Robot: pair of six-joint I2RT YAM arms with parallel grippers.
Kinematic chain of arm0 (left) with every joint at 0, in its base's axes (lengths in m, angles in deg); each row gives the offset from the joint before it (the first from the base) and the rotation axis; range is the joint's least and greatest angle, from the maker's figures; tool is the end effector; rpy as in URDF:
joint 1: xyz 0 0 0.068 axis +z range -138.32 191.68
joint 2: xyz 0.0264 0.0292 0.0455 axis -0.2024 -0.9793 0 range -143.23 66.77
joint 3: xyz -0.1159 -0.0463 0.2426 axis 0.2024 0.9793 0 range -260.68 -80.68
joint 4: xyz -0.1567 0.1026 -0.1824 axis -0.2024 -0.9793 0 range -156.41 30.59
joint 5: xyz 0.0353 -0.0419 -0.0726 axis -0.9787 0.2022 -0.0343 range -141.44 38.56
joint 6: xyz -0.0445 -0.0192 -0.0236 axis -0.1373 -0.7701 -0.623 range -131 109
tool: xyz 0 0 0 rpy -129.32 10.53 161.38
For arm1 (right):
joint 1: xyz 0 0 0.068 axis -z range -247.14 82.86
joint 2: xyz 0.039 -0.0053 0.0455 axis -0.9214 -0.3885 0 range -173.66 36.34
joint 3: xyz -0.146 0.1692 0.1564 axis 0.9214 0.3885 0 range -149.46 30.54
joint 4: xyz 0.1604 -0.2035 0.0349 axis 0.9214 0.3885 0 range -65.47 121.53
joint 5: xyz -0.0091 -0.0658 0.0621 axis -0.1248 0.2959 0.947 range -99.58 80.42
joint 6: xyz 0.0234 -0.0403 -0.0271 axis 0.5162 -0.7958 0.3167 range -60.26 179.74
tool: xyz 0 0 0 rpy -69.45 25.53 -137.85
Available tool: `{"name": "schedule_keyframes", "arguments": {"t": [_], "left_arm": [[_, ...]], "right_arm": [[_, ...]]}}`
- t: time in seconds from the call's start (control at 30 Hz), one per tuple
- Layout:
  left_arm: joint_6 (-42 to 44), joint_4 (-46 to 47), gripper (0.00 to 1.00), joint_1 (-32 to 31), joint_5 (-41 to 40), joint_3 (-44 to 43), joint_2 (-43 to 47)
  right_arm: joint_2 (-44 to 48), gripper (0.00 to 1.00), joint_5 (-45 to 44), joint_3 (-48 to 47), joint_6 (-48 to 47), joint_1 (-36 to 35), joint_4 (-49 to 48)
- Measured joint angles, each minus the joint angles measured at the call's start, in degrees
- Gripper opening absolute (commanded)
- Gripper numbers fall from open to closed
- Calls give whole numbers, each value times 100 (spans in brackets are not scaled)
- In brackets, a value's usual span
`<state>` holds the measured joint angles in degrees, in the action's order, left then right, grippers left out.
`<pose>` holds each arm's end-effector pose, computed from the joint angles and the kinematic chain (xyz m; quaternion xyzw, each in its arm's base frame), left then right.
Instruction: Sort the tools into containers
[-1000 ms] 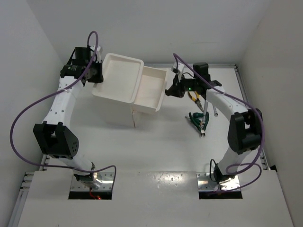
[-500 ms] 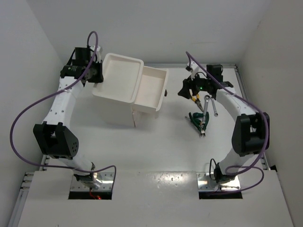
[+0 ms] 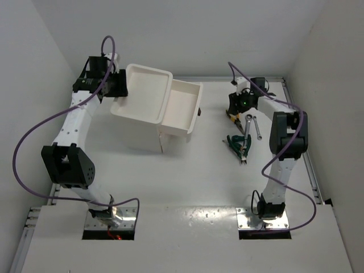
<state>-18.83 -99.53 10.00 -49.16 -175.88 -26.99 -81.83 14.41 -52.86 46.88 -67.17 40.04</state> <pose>0.3661 -0.0121 0.3746 -0.0398 0.9003 -0.0538 0.4300 0.4481 0.0146 0.1738 -0.1735 0.9062 0.1571 0.3521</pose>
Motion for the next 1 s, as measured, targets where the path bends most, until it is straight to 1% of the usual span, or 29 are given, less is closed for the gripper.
{"name": "schedule_keyframes", "arguments": {"t": [0.07, 0.23, 0.37, 0.63, 0.8, 0.87, 0.9, 0.93, 1.0], "left_arm": [[-2, 7, 64, 13, -2, 0, 0], [2, 11, 64, 15, 0, 0, 0], [4, 11, 64, 15, 7, 0, 0], [9, 42, 61, 15, 35, 0, -17], [15, 46, 60, 15, 70, 0, -17], [24, 55, 60, 15, 87, 0, -26], [26, 63, 60, 15, 94, 0, -31], [26, 70, 60, 15, 94, 0, -33], [28, 81, 60, 15, 98, 0, -37]], "right_arm": [[-177, 48, -131, -164, 111, 116, 13], [-575, 48, -321, -691, 238, 310, 46], [-743, 47, -341, -807, 232, 317, 138], [-1342, 46, -389, -1574, 87, 313, 741], [-1416, 43, -470, -1650, -105, 299, 1139], [-1447, 39, -538, -1698, -216, 271, 1316], [-1469, 31, -584, -1722, -271, 258, 1364], [-1469, 26, -610, -1744, -317, 249, 1386], [-1478, 12, -649, -1755, -369, 219, 1464]]}}
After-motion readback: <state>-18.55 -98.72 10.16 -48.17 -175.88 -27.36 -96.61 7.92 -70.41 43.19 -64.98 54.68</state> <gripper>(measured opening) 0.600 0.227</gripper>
